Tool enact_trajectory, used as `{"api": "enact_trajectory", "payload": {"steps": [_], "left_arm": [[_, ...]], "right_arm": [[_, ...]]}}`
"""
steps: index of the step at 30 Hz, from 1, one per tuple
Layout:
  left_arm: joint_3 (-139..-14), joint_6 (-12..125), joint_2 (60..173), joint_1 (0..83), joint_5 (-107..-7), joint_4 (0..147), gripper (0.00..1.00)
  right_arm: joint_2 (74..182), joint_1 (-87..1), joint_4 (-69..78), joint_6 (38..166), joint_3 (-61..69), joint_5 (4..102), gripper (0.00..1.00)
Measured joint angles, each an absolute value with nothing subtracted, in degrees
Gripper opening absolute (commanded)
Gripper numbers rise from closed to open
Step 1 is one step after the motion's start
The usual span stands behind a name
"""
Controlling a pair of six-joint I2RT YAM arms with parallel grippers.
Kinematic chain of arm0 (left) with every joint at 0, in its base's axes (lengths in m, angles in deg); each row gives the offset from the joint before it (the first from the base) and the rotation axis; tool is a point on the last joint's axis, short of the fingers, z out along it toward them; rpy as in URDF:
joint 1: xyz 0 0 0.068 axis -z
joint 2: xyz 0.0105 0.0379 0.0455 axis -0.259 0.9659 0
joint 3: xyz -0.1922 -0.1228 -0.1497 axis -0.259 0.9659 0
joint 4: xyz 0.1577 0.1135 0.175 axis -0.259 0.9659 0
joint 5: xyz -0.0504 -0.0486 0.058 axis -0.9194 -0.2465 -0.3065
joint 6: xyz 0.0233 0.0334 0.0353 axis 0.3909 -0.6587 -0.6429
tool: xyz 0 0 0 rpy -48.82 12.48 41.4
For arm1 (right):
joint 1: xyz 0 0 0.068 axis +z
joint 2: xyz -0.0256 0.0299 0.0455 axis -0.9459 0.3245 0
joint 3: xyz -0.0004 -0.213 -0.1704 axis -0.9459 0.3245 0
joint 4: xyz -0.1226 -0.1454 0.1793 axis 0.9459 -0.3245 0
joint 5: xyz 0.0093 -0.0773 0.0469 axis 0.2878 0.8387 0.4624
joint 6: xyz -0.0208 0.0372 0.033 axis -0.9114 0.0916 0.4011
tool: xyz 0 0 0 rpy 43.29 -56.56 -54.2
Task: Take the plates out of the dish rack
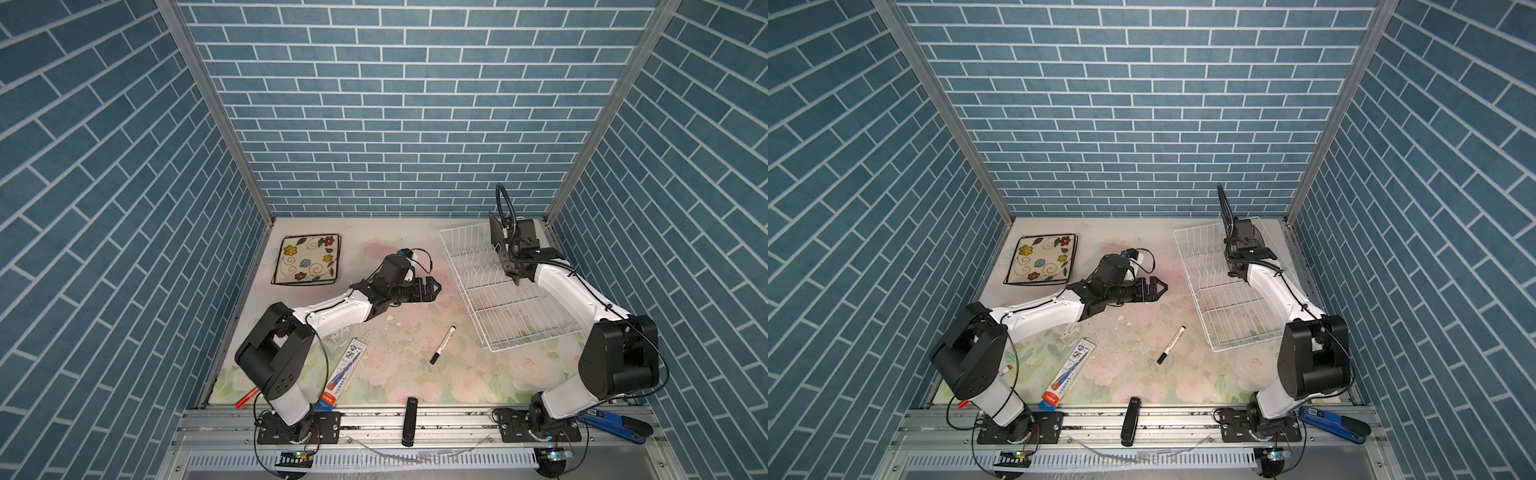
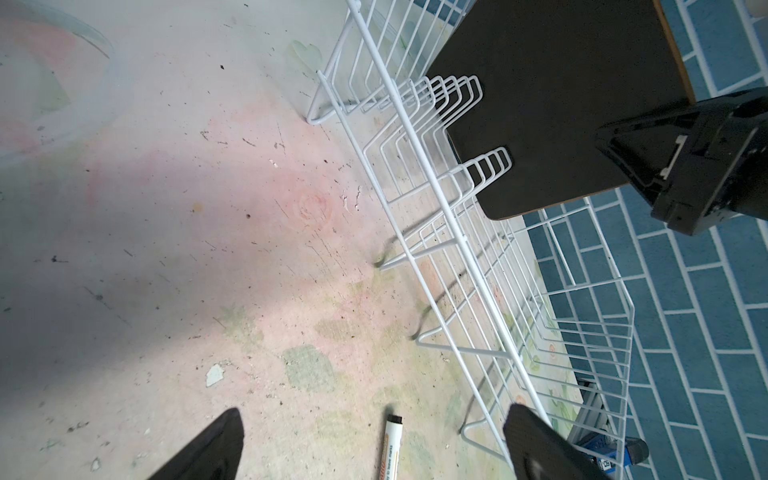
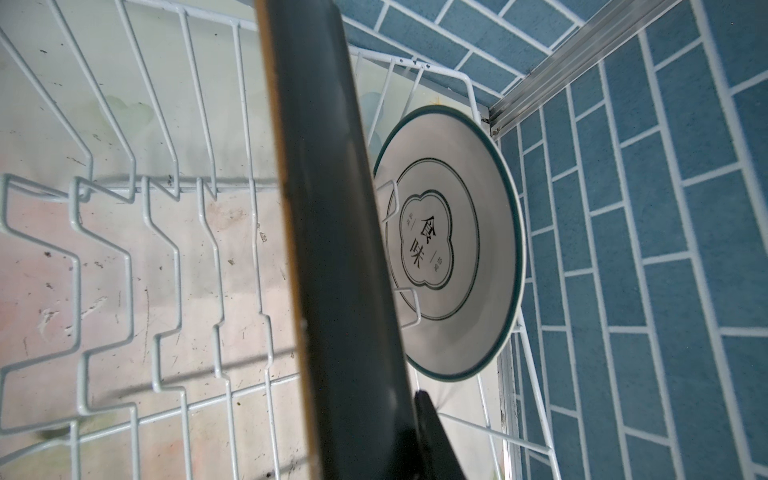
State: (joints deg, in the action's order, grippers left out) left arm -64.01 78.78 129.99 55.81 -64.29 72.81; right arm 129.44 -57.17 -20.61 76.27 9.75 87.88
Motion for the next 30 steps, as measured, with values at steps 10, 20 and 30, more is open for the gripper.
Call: {"api": "enact_trajectory", "payload": {"steps": [10, 20, 30], "left_arm": [[-64.0, 78.8, 130.0, 55.8, -64.2, 72.9, 1.0], [-64.0, 78.8, 130.0, 55.8, -64.1, 73.0, 1.0], [-64.0, 78.7, 130.0, 55.8, -64.1, 73.0, 1.0]], "right_arm": [[127.6, -57.1, -20.2, 76.7, 11.5, 88.0, 0.0], [126.8, -57.0, -21.3, 77.2, 11.6, 87.7, 0.0], [123.3, -56.6, -21.4, 77.1, 11.8, 87.4, 0.0]]}}
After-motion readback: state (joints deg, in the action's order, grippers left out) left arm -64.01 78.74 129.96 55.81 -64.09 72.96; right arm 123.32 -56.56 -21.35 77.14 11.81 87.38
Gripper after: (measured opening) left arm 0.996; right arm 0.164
